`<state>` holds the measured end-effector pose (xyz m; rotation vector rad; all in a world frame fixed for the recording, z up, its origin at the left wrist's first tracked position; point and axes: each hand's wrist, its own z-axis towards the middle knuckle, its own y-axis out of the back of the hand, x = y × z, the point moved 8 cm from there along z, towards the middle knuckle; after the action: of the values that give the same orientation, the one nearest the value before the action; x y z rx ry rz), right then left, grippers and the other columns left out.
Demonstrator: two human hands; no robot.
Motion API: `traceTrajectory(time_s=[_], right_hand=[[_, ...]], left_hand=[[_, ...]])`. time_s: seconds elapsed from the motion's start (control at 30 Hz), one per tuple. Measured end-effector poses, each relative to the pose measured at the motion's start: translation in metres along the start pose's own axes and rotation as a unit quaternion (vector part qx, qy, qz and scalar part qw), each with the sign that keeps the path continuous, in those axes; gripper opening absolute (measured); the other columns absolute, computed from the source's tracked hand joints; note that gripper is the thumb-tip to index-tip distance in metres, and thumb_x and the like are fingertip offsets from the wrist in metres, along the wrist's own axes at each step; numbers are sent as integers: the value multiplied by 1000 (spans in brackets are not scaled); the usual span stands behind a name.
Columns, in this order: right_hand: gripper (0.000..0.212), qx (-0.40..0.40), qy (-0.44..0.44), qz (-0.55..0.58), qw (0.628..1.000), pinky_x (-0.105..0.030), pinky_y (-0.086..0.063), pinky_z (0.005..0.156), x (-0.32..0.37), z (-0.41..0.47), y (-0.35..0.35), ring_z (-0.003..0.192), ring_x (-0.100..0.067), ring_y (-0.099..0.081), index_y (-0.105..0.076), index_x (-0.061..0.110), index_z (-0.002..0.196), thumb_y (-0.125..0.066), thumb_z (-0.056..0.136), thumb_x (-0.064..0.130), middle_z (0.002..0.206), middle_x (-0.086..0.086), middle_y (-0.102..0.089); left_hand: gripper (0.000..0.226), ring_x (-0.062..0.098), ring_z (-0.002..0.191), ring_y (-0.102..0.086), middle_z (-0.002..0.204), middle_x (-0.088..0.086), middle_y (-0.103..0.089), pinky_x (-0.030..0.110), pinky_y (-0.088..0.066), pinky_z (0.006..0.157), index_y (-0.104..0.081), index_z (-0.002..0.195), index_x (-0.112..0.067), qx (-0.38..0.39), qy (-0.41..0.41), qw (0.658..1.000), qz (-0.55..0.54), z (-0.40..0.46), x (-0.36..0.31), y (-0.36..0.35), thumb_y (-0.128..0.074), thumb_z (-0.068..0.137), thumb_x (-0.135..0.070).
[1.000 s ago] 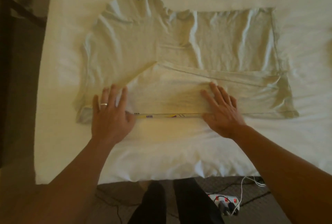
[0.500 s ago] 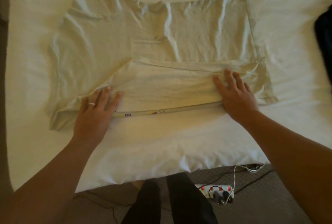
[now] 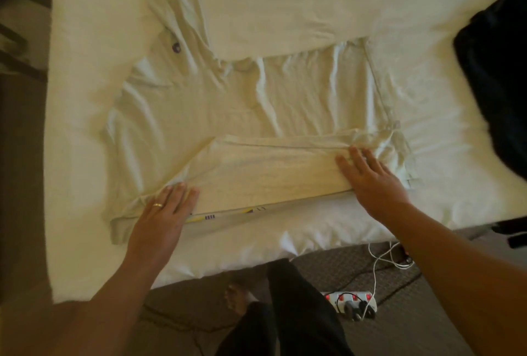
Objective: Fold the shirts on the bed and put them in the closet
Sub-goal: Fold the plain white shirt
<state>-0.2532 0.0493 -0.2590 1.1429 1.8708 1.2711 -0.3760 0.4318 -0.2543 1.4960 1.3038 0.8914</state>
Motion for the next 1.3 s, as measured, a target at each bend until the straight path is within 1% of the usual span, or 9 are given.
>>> traceTrajectory(time_s=[0.07, 0.17, 0.27, 0.43, 0.57, 0.67, 0.87, 1.1, 1.3], right_hand=[[74, 18, -13, 5, 1000, -62, -46, 103, 3, -14, -8, 141, -53, -34, -35, 12, 155, -44, 83, -1, 158, -29, -30], [94, 118, -45, 6, 992, -51, -26, 121, -5, -22, -29, 155, -37, -3, 0, 27, 161, -55, 88, 6, 168, -15, 7], [101, 206, -50, 53, 976, -49, -18, 124, -8, -18, -34, 155, -28, 10, 12, 36, 159, -55, 86, 17, 166, -2, 24], [63, 204, -75, 130, 967, -48, -39, 110, -20, 11, -3, 146, -31, -30, -34, 29, 154, -50, 93, 26, 165, -3, -20], [36, 161, -80, 104, 978, -41, -49, 90, -26, 53, 27, 117, -30, -58, -54, 19, 130, -43, 96, 24, 124, -4, -58], [31, 123, -99, 118, 980, -40, -50, 94, -35, 97, 42, 117, -27, -59, -60, 19, 124, -42, 98, 22, 126, -3, -62], [33, -4, -87, 145, 986, -41, -52, 86, -53, 187, 75, 116, -29, -54, -61, 15, 125, -45, 97, 10, 132, -5, -55], [59, -5, -64, 96, 993, -42, -51, 83, -67, 273, 80, 115, -35, -53, -38, 24, 145, -48, 91, 2, 151, -2, -32], [36, -59, -30, 35, 997, -47, -51, 74, -86, 292, 72, 92, -37, -54, -55, 15, 118, -61, 84, 5, 114, -11, -50]], left_hand=[[71, 48, 132, -52, 151, 22, -48, 61, -55, 90, -48, 150, -9, 21, 9, 1000, 0, -12, -5, -9, -44, 82, 11], [83, 44, 141, -43, 159, 18, -39, 60, -51, 96, -40, 155, -13, 93, 37, 995, -13, -16, -5, -25, -63, 78, 9], [70, 38, 145, -38, 160, 14, -38, 58, -46, 106, -43, 154, -17, 116, 66, 990, -41, -11, -5, -21, -52, 87, -35], [68, 34, 100, -68, 121, 8, -66, 47, -56, 78, -68, 121, -21, 113, 54, 992, 6, 14, -7, 6, -30, 86, -66], [56, 28, 91, -65, 100, 2, -65, 40, -51, 74, -65, 107, -19, 101, 84, 991, -5, 65, -1, 34, -25, 94, -56], [31, 28, 94, -63, 101, 2, -63, 38, -50, 74, -63, 108, -17, 75, 107, 991, -24, 117, 8, 51, -43, 100, -40], [28, 33, 103, -61, 118, 7, -60, 45, -53, 78, -64, 119, -13, 16, 128, 989, -77, 211, 27, 82, -53, 97, -27], [63, 42, 114, -56, 158, 5, -28, 49, -50, 81, -29, 156, -26, 0, 110, 991, -72, 305, 34, 93, -50, 98, -18], [31, 38, 90, -63, 119, 6, -46, 45, -51, 63, -46, 128, -24, 25, 74, 997, -16, 340, 52, 81, -55, 99, -29]])
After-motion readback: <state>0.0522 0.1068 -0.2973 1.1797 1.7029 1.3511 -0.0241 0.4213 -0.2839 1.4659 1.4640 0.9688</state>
